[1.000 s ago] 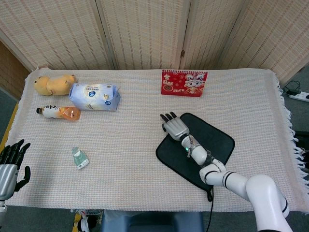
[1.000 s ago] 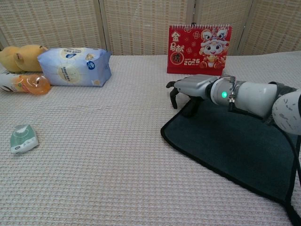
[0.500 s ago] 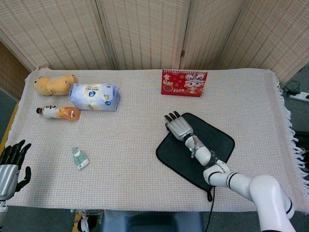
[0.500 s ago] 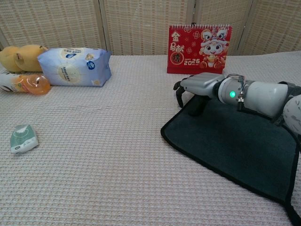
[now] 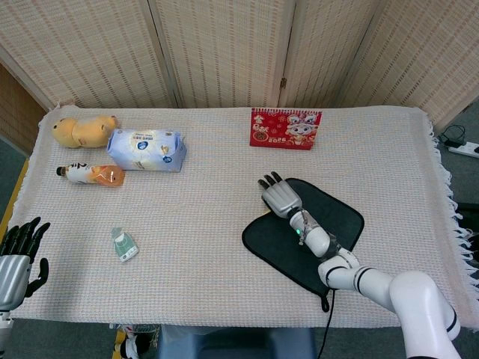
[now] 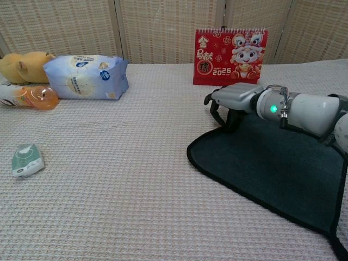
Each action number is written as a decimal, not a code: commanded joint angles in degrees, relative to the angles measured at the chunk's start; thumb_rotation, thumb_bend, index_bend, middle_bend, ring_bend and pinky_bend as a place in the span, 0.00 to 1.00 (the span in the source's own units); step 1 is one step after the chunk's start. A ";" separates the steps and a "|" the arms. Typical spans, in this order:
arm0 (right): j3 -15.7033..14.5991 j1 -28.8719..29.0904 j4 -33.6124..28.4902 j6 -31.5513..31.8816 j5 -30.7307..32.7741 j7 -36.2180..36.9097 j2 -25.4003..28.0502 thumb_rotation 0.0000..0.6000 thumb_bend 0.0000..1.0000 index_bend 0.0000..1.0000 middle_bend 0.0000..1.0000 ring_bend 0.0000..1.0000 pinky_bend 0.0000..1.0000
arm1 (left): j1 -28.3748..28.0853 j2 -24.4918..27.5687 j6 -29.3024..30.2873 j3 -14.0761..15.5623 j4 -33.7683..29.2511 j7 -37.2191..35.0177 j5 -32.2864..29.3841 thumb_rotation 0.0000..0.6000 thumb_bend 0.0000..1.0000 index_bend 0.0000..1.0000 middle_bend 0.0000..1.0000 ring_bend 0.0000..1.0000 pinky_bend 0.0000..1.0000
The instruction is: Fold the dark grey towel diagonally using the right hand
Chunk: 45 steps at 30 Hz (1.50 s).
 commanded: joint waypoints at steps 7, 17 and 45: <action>-2.15 -4.42 -9.52 5.54 -2.70 1.31 6.96 1.00 0.42 0.67 0.15 0.06 0.00 | 0.08 -0.10 0.12 0.08 -0.15 0.33 0.17 1.00 0.74 0.00 0.00 0.00 0.00; -9.00 -12.45 -19.29 11.87 -7.62 3.59 15.82 1.00 0.42 0.68 0.15 0.06 0.00 | -0.08 -0.78 -0.57 0.45 -0.16 1.86 0.31 1.00 0.74 0.00 0.00 0.00 0.00; -17.43 -23.94 -21.03 19.52 -16.57 9.38 23.53 1.00 0.42 0.68 0.16 0.06 0.00 | -0.21 -1.18 -0.86 0.64 -0.45 2.44 0.55 1.00 0.74 0.01 0.00 0.00 0.00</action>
